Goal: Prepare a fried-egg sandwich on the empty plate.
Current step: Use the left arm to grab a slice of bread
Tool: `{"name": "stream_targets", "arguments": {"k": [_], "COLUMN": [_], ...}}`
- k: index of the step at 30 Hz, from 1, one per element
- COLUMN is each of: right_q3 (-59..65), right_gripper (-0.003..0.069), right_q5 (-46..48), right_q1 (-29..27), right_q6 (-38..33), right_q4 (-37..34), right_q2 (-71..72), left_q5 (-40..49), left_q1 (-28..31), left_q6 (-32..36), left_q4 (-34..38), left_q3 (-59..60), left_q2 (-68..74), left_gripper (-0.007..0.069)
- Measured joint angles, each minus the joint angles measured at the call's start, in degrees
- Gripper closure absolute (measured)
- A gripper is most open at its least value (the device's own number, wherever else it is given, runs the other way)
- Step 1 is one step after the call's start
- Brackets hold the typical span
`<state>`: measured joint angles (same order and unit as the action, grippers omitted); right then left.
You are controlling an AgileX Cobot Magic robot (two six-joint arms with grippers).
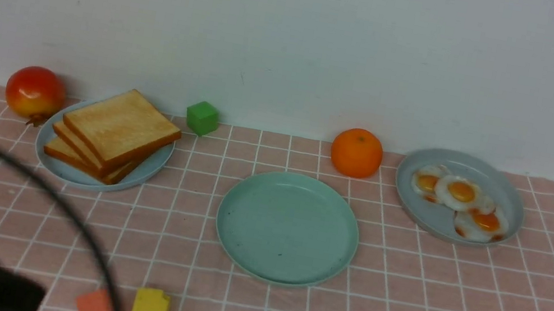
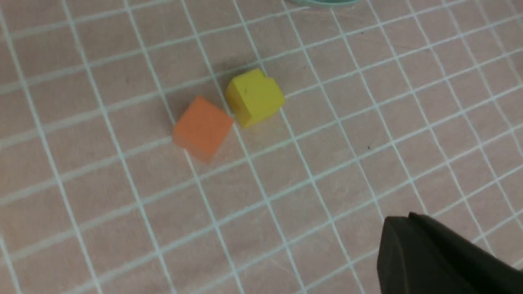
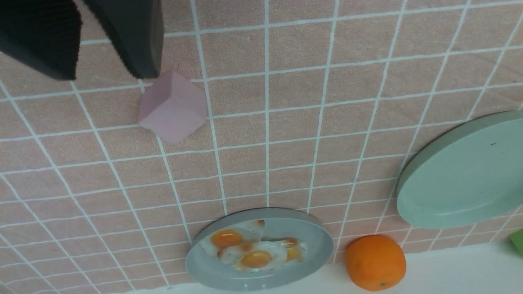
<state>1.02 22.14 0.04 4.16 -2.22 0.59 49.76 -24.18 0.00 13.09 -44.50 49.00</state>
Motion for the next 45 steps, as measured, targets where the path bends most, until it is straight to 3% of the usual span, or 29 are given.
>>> {"name": "stream_targets", "arguments": {"k": [10, 16, 27, 30, 35, 40, 45], "right_q3": [0.00, 0.00, 0.19, -5.67, -25.19, -42.05, -49.81], "right_gripper": [0.0418, 0.0418, 0.0418, 0.0418, 0.0424, 0.0515, 0.0595], "right_q5": [0.00, -0.30, -15.17, -6.24, 18.02, 40.21, 48.34], "right_q1": [0.00, 0.00, 0.19, 2.44, 6.99, 7.91, 10.40], "right_q6": [0.00, 0.22, 14.44, 13.56, 5.67, -2.59, -8.24], "right_q4": [0.00, -0.30, -24.89, -26.98, -23.60, -18.22, -17.15], "right_q2": [0.00, 0.00, 0.00, -0.06, -6.08, -15.77, -20.12], "left_q5": [-4.19, -5.88, 2.48, 6.84, 11.80, 15.67, 14.64], "left_q1": [-1.52, -1.52, -1.46, 0.45, 8.96, 12.08, 12.08], "left_q6": [-0.87, 0.32, -3.07, -2.69, 3.13, 7.02, 11.38], "left_q4": [0.19, -0.24, -12.72, -13.09, -9.85, -11.52, -12.64], "left_q3": [-8.77, -9.37, -22.96, -31.03, -44.38, -54.45, -58.79], "left_q2": [19.24, 22.48, 29.14, 35.09, 46.60, 58.05, 66.06], "left_gripper": [0.0638, 0.0638, 0.0638, 0.0638, 0.0638, 0.0638, 0.0580]}}
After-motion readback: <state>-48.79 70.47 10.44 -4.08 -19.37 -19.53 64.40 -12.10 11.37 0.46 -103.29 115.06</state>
